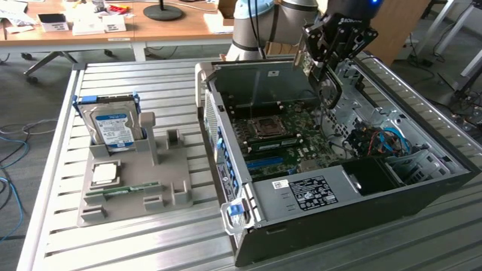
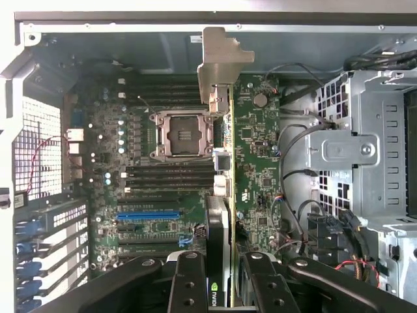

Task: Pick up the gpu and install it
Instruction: 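Pick up the gpu and move the gpu toward the slot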

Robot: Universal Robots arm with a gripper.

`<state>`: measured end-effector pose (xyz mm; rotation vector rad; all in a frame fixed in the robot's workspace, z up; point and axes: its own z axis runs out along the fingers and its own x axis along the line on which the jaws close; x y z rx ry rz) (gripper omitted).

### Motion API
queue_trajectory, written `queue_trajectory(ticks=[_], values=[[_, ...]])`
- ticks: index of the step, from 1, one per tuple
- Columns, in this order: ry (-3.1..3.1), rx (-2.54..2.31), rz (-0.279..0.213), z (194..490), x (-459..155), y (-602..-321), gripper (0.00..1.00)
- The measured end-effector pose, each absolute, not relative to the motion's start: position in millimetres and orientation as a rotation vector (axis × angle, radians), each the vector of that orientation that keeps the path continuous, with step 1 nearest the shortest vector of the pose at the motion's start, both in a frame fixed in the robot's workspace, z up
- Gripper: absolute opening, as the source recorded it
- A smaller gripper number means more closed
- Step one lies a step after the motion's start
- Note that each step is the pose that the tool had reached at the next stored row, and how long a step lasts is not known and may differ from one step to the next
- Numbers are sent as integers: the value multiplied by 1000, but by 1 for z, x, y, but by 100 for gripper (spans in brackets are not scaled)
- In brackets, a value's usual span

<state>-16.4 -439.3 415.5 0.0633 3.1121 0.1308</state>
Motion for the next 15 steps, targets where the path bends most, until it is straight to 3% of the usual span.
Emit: queue_trajectory(ticks=[15], values=[[3112,63,131,415,1,-438,27]])
